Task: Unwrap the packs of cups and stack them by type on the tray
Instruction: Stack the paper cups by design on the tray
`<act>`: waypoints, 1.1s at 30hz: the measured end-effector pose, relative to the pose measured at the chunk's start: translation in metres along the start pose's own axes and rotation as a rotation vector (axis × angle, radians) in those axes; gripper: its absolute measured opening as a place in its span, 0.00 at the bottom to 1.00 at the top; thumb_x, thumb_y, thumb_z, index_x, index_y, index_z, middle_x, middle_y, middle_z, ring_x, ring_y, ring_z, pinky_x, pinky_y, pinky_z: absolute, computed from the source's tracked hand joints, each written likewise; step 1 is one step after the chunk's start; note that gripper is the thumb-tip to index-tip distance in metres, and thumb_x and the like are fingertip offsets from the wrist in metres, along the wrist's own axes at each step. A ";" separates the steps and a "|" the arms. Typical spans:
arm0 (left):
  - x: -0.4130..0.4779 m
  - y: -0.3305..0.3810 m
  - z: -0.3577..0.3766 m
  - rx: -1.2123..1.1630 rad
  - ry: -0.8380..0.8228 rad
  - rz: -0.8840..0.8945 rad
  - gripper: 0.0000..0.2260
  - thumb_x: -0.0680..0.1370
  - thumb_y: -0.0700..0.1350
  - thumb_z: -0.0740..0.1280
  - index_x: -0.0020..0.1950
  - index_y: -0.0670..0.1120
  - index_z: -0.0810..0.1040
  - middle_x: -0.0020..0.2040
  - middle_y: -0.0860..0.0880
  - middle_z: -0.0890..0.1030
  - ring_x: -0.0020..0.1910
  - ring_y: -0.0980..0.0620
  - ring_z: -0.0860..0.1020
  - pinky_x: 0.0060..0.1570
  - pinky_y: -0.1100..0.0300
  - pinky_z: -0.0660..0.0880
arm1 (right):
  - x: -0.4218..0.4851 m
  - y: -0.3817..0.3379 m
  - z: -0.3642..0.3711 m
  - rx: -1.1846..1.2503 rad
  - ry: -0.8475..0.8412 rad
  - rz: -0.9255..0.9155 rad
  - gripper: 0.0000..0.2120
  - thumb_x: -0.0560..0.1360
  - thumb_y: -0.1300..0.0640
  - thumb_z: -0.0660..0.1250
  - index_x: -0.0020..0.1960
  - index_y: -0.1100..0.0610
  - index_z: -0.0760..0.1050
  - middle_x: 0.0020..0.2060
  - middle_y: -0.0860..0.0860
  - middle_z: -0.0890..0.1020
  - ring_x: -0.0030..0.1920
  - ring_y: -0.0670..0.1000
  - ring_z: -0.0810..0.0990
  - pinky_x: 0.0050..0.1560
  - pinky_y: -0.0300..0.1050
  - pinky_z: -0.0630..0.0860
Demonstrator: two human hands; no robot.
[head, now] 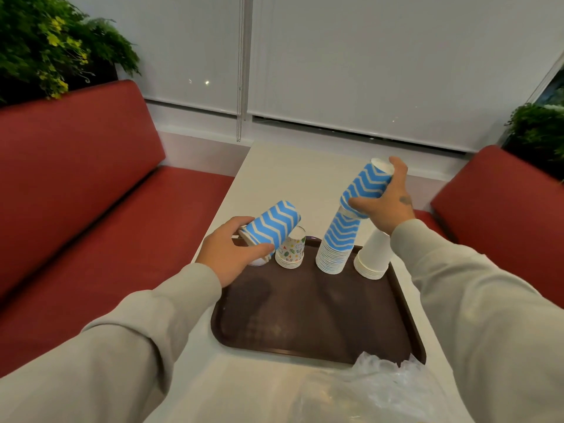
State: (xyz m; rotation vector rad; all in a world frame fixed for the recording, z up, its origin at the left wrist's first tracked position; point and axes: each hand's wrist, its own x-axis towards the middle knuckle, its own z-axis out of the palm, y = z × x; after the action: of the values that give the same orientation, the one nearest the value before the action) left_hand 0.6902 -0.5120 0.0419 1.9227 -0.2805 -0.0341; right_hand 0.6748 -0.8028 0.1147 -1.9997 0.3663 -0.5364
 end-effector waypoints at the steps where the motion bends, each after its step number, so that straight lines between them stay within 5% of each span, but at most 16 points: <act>1: 0.000 0.000 0.000 -0.006 -0.003 0.001 0.25 0.69 0.49 0.79 0.64 0.55 0.77 0.54 0.56 0.81 0.51 0.59 0.79 0.44 0.70 0.73 | 0.002 0.003 0.000 -0.012 -0.005 0.011 0.49 0.70 0.65 0.77 0.78 0.45 0.50 0.54 0.49 0.77 0.46 0.42 0.80 0.45 0.39 0.77; 6: -0.001 0.001 -0.001 -0.015 -0.014 0.015 0.25 0.69 0.50 0.78 0.64 0.55 0.76 0.55 0.57 0.81 0.52 0.59 0.79 0.44 0.70 0.74 | 0.006 0.015 0.012 -0.141 -0.048 0.059 0.50 0.68 0.61 0.79 0.77 0.42 0.50 0.60 0.53 0.77 0.56 0.56 0.81 0.58 0.55 0.78; 12: -0.001 0.005 -0.005 -0.035 0.008 0.034 0.25 0.69 0.50 0.79 0.64 0.54 0.77 0.54 0.57 0.81 0.53 0.60 0.79 0.47 0.68 0.75 | -0.002 0.016 0.027 -0.356 -0.096 0.088 0.48 0.70 0.58 0.78 0.78 0.47 0.50 0.71 0.59 0.67 0.69 0.62 0.69 0.66 0.54 0.69; 16: -0.001 0.011 -0.004 -0.054 0.021 0.042 0.26 0.68 0.51 0.80 0.64 0.54 0.76 0.53 0.60 0.80 0.53 0.63 0.78 0.50 0.66 0.75 | -0.008 0.000 0.031 -0.414 -0.013 -0.142 0.38 0.74 0.53 0.74 0.77 0.48 0.56 0.70 0.57 0.68 0.70 0.58 0.68 0.68 0.55 0.67; 20: -0.003 0.021 0.003 -0.087 0.023 0.044 0.27 0.68 0.51 0.79 0.65 0.54 0.75 0.52 0.62 0.78 0.52 0.62 0.78 0.46 0.70 0.73 | -0.019 -0.029 0.034 -0.281 -0.155 -0.149 0.27 0.76 0.45 0.71 0.70 0.49 0.65 0.59 0.53 0.78 0.57 0.52 0.79 0.57 0.48 0.76; 26: -0.007 0.033 0.015 -0.124 0.024 0.046 0.28 0.67 0.53 0.80 0.64 0.55 0.75 0.52 0.62 0.78 0.50 0.63 0.78 0.43 0.72 0.73 | -0.053 -0.045 0.048 0.089 -0.610 0.263 0.34 0.73 0.46 0.75 0.70 0.41 0.58 0.55 0.59 0.81 0.49 0.59 0.86 0.49 0.61 0.83; 33: -0.009 0.037 0.021 -0.127 0.000 0.033 0.32 0.64 0.54 0.81 0.63 0.55 0.72 0.55 0.57 0.79 0.51 0.57 0.81 0.37 0.72 0.76 | -0.065 -0.029 0.066 0.280 -0.612 0.323 0.33 0.71 0.56 0.78 0.71 0.52 0.64 0.59 0.56 0.83 0.53 0.57 0.86 0.57 0.60 0.81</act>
State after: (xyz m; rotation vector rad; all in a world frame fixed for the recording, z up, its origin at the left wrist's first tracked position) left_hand 0.6712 -0.5421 0.0677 1.7917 -0.3027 -0.0291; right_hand 0.6536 -0.7097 0.0992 -1.6853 0.2096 0.2225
